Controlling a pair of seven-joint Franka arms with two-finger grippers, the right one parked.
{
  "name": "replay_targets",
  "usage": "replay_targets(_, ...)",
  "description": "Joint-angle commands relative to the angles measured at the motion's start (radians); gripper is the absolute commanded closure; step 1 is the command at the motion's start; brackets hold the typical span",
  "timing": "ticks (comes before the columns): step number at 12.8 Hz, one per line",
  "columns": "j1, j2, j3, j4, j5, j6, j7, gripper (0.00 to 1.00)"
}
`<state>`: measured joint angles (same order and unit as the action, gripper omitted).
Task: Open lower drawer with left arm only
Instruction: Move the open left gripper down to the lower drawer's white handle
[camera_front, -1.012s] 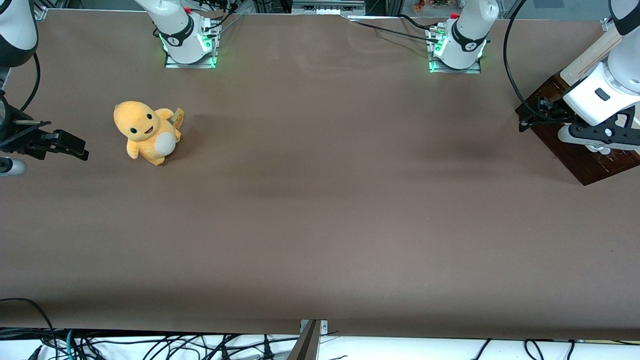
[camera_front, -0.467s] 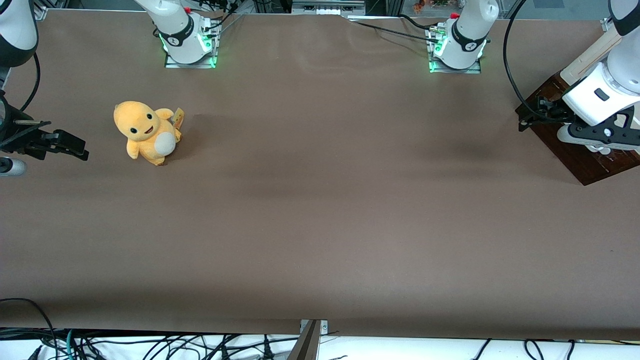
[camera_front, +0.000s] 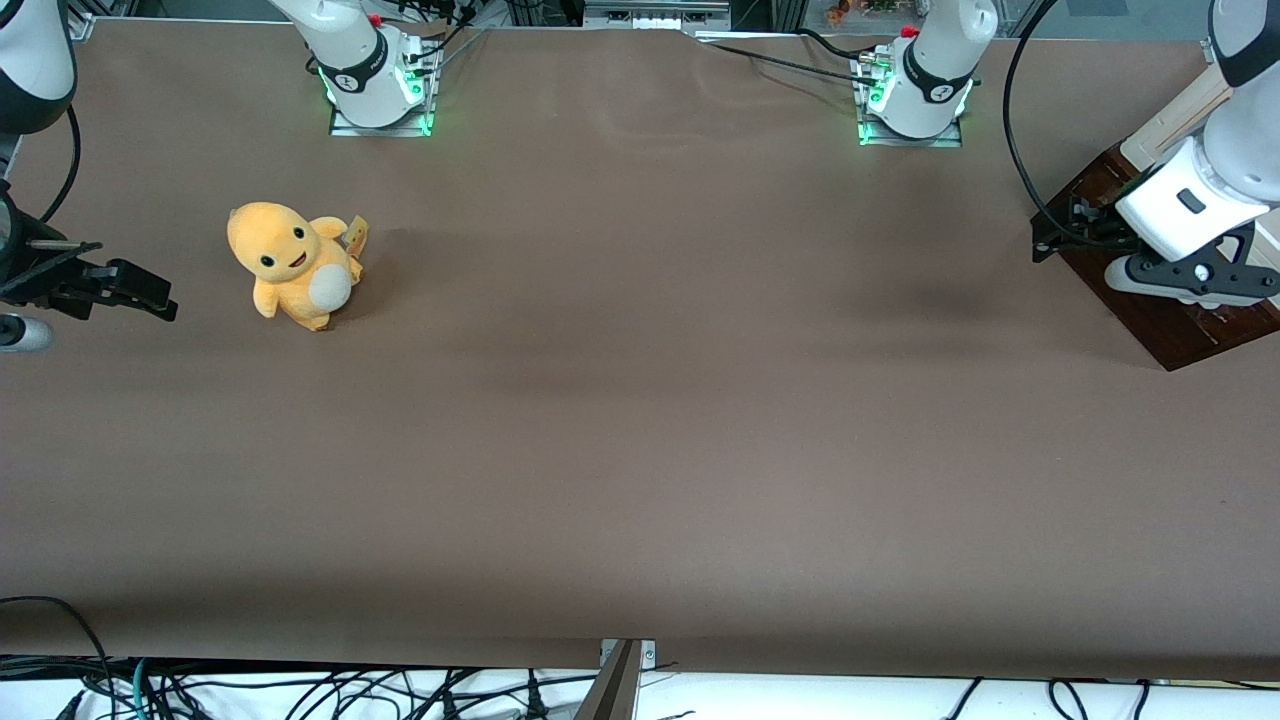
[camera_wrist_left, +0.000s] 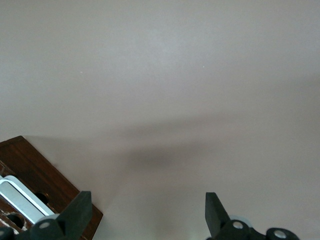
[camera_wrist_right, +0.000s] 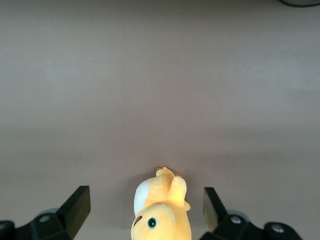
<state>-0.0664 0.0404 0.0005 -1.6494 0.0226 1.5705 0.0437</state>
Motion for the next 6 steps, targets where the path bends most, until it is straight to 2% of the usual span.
replay_targets(1, 0.003, 0.022, 0.006, 0.005, 0.080, -0.009, -0.057, 0.00)
replay_targets(3, 0.003, 0.045, 0.006, 0.003, 0.155, -0.012, -0.113, 0.00)
replay_targets(6, 0.003, 0.108, 0.004, -0.001, 0.327, -0.032, -0.148, 0.00)
